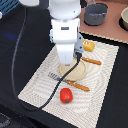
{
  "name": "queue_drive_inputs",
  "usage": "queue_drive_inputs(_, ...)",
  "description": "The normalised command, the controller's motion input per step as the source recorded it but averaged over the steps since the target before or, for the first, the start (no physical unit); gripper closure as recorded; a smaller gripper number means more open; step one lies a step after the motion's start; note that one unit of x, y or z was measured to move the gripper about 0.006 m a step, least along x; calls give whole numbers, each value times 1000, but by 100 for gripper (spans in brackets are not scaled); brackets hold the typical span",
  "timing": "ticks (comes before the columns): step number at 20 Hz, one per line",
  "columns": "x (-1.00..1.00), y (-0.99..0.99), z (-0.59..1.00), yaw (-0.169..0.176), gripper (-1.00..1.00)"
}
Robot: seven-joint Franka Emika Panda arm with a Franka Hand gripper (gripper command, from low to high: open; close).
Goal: Interact with the objects in diverse but meaningful ways.
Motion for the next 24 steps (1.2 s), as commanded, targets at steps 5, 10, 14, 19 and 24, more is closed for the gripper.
queue_drive_inputs(5, 774, -439, 237, -118, -100)
queue_drive_inputs(10, 507, -493, 122, -130, -100)
queue_drive_inputs(14, 350, -435, 79, -163, -100)
queue_drive_inputs(19, 230, -418, 1, -192, -100)
queue_drive_inputs(24, 274, -502, 0, -152, -100)
